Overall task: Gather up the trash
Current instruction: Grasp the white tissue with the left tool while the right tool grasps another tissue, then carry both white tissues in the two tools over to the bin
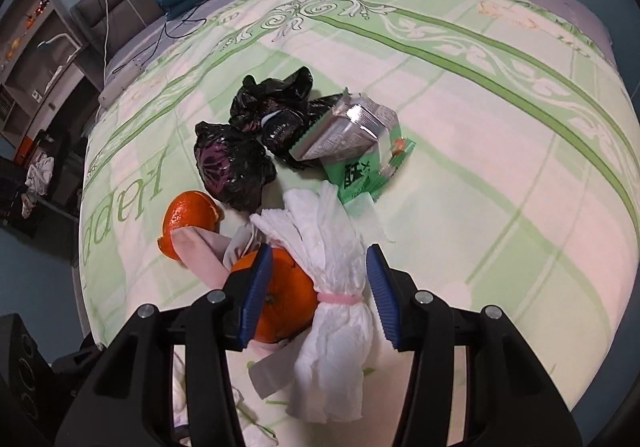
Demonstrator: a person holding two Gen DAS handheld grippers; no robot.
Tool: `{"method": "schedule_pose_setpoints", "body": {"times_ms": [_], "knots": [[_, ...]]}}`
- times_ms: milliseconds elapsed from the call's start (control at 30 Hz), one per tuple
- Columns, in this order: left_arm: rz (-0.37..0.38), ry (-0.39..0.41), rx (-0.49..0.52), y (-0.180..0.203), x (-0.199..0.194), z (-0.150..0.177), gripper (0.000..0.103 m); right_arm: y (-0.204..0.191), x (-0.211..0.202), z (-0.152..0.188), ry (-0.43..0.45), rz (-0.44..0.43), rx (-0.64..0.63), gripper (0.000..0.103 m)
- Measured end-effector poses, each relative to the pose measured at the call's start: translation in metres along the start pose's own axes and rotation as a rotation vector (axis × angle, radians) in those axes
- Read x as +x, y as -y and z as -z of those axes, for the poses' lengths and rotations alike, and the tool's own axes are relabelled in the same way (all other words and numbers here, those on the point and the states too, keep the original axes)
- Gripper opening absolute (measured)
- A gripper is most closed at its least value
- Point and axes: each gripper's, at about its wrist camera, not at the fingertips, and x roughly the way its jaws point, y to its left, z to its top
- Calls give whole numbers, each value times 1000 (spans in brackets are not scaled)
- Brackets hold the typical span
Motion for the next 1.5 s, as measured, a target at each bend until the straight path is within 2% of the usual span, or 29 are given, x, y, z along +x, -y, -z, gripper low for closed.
{"method": "schedule_pose_setpoints", "body": {"times_ms": [100,300,333,400,600,833,1100,1500], "knots": [[14,-6,6,3,1,3,37,4,2,1,-20,-32,32,41],[46,-10,-5,3,-1,5,29,15,6,1,-31,-45,85,39],[51,-12,-4,4,-1,5,28,14,8,2,-36,-47,82,36],[49,-11,3,4,-1,5,26,12,6,2,-31,-49,82,21],[63,-6,-4,4,-7,5,23,13,1,4,-12,-31,103,12],[69,13,0,2,-22,5,23,7,-28,4,64,-39,98,11],[74,70,-34,-2,-55,3,23,-8,-78,10,158,-71,75,11],[45,200,-35,6,-124,3,23,-21,-166,54,297,-110,67,11]]}}
